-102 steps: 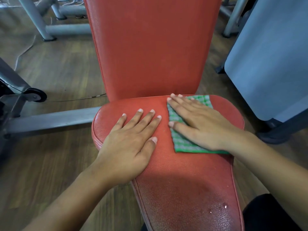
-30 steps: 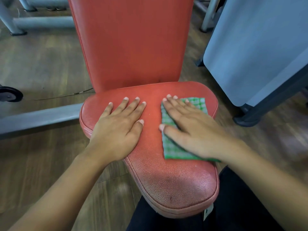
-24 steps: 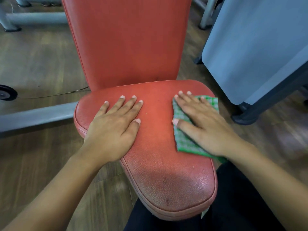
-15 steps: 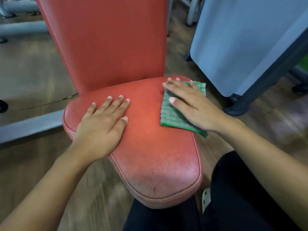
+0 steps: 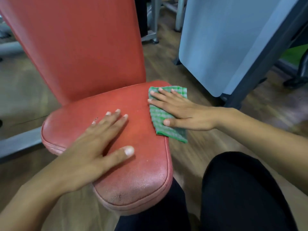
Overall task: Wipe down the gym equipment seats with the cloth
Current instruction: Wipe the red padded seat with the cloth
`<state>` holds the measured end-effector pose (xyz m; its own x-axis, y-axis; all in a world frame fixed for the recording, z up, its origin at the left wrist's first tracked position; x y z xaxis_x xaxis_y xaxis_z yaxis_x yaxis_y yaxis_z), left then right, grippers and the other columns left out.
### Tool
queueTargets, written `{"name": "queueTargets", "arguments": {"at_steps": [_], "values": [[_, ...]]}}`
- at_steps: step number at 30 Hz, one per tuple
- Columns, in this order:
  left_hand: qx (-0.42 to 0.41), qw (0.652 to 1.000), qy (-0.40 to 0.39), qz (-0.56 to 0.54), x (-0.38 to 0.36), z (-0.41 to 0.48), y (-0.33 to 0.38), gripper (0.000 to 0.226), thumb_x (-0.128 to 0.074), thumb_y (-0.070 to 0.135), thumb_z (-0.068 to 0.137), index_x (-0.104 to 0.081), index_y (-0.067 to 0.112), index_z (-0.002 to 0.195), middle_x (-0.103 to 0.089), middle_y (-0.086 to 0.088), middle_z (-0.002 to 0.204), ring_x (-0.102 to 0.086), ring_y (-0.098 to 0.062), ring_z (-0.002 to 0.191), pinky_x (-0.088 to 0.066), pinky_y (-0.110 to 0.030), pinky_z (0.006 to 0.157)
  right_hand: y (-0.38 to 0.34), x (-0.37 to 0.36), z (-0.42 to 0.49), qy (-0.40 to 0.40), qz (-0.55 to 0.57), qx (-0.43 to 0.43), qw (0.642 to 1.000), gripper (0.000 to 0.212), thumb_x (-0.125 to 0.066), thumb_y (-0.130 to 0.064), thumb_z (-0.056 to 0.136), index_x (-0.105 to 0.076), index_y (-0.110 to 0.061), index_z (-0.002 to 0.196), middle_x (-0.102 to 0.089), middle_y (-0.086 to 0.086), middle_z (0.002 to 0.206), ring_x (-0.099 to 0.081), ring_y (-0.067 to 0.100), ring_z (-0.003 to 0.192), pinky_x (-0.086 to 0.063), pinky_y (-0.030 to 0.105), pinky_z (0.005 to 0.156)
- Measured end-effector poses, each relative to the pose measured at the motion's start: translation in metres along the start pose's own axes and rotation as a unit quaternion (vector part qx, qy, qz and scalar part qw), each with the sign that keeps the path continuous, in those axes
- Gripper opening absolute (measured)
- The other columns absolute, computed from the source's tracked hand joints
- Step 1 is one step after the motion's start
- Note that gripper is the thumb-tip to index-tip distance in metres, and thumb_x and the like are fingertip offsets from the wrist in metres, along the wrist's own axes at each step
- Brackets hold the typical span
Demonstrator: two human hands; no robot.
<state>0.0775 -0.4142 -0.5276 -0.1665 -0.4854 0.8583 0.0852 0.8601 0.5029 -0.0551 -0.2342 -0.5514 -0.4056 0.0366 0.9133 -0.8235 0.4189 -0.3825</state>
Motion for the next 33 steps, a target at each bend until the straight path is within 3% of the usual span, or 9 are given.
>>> {"name": "queueTargets", "arguments": {"at_steps": [4, 8, 13, 16, 21, 26, 28, 31, 33], "values": [[-0.004, 0.999, -0.004, 0.049, -0.010, -0.002, -0.001, 0.094, -0.011, 0.098, 0.061, -0.004, 0.052, 0.142, 0.011, 0.030, 0.152, 0.016, 0.011, 0.139, 0.014, -0.019, 0.115, 0.008, 0.005, 0.002, -0.010, -0.061, 0.057, 0.996, 0.083, -0.029, -0.063, 0.090, 0.005, -0.022, 0.154, 0.017, -0.001, 0.160, 0.024, 0.009, 0.143, 0.015, 0.034, 0.118], [-0.012, 0.999, 0.020, 0.042, -0.011, -0.002, 0.000, 0.081, -0.021, 0.090, 0.074, -0.016, 0.050, 0.144, -0.004, 0.026, 0.156, 0.004, 0.005, 0.143, 0.009, -0.018, 0.116, 0.016, 0.007, 0.007, 0.058, -0.100, 0.122, 0.986, 0.091, -0.040, -0.067, 0.084, -0.014, -0.015, 0.154, -0.007, 0.007, 0.161, 0.004, 0.020, 0.149, 0.000, 0.044, 0.121], [-0.017, 0.998, 0.049, 0.024, -0.009, -0.002, 0.004, 0.071, -0.024, 0.081, 0.083, -0.009, 0.051, 0.146, -0.013, 0.026, 0.156, -0.005, 0.000, 0.145, -0.001, -0.027, 0.119, 0.019, 0.005, 0.010, 0.140, -0.128, 0.169, 0.967, 0.092, -0.044, -0.069, 0.080, -0.032, -0.008, 0.148, -0.029, 0.010, 0.155, -0.017, 0.026, 0.146, -0.013, 0.045, 0.119], [-0.017, 0.998, 0.059, 0.022, -0.008, -0.002, 0.006, 0.069, -0.024, 0.078, 0.086, -0.012, 0.048, 0.147, -0.016, 0.024, 0.155, -0.009, -0.001, 0.145, -0.009, -0.038, 0.116, 0.008, 0.001, 0.011, 0.161, -0.157, 0.205, 0.953, 0.090, -0.043, -0.069, 0.082, -0.033, -0.007, 0.147, -0.031, 0.011, 0.154, -0.022, 0.027, 0.145, -0.018, 0.046, 0.118], [-0.007, 0.998, 0.048, 0.031, -0.009, -0.002, 0.006, 0.069, -0.025, 0.077, 0.086, -0.013, 0.048, 0.147, -0.016, 0.024, 0.156, -0.009, -0.001, 0.145, -0.011, -0.040, 0.115, -0.017, -0.009, 0.008, 0.162, -0.148, 0.289, 0.932, 0.088, -0.042, -0.067, 0.083, -0.034, -0.006, 0.147, -0.031, 0.010, 0.154, -0.024, 0.024, 0.145, -0.023, 0.043, 0.117], [0.023, 0.997, 0.037, 0.055, -0.007, -0.003, 0.018, 0.074, -0.024, 0.085, 0.079, -0.007, 0.055, 0.144, -0.010, 0.028, 0.155, -0.004, 0.005, 0.143, -0.006, -0.035, 0.116, 0.008, 0.005, 0.017, 0.151, -0.130, 0.236, 0.951, 0.085, -0.043, -0.067, 0.084, -0.034, -0.012, 0.148, -0.029, 0.005, 0.156, -0.022, 0.020, 0.145, -0.023, 0.046, 0.117], [0.028, 0.996, 0.034, 0.078, -0.009, -0.007, 0.033, 0.077, -0.022, 0.087, 0.077, -0.007, 0.054, 0.145, -0.012, 0.022, 0.156, -0.003, 0.004, 0.144, -0.008, -0.035, 0.116, 0.018, 0.008, 0.017, 0.151, -0.125, 0.209, 0.958, 0.083, -0.042, -0.067, 0.085, -0.033, -0.013, 0.148, -0.028, 0.004, 0.156, -0.021, 0.019, 0.146, -0.021, 0.046, 0.117], [0.010, 0.991, 0.031, 0.130, -0.018, -0.016, 0.054, 0.090, -0.025, 0.086, 0.079, -0.016, 0.034, 0.151, -0.022, 0.004, 0.157, -0.010, -0.007, 0.145, -0.022, -0.038, 0.115, 0.019, 0.005, 0.013, 0.166, -0.133, 0.193, 0.958, 0.084, -0.040, -0.067, 0.086, -0.032, -0.012, 0.148, -0.029, 0.006, 0.156, -0.020, 0.021, 0.146, -0.017, 0.045, 0.119], [0.016, 0.986, 0.012, 0.163, -0.026, -0.020, 0.059, 0.104, -0.027, 0.090, 0.073, -0.022, 0.022, 0.151, -0.026, -0.003, 0.156, -0.013, -0.012, 0.144, -0.018, -0.036, 0.111, 0.012, 0.002, 0.009, 0.178, -0.132, 0.198, 0.955, 0.085, -0.039, -0.067, 0.085, -0.032, -0.011, 0.148, -0.030, 0.007, 0.155, -0.021, 0.023, 0.146, -0.016, 0.045, 0.119]]}}
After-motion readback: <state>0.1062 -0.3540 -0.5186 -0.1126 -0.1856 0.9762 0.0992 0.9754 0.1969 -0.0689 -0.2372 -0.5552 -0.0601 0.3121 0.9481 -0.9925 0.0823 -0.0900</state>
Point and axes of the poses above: each hand's wrist, its own z-axis towards the middle knuckle, its own x-axis out of the back of the hand, y = z × x, the point moved 6 cm from there along z, towards the middle knuckle
